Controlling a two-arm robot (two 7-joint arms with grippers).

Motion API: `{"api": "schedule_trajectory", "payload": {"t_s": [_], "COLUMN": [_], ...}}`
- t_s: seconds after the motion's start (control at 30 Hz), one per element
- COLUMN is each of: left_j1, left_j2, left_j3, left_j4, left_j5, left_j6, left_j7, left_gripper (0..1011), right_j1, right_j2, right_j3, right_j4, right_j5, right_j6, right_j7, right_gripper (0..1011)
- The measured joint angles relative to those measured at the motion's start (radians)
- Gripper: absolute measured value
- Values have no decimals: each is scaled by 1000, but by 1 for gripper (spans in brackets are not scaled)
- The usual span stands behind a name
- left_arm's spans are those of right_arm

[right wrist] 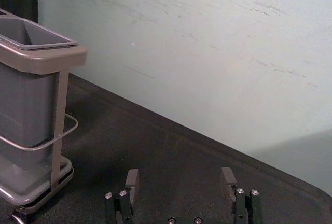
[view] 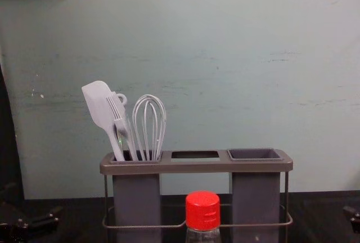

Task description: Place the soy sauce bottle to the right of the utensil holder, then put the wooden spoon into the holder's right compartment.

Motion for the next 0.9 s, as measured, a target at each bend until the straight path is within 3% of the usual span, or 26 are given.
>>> {"api": "schedule_trajectory", "payload": {"t_s": [0.9], "left_j1": [0], "left_j2": [0], "left_j3": [0], "left_j4": [0], "left_j5": [0], "left_j6": [0], "left_j7": [0], "left_gripper": [1000], "right_j1": [0], "right_j2": [0], "right_j3": [0], "right_j4": [0], "right_j5": [0], "right_j6": [0], "right_j7": [0], "right_gripper": [1003]}}
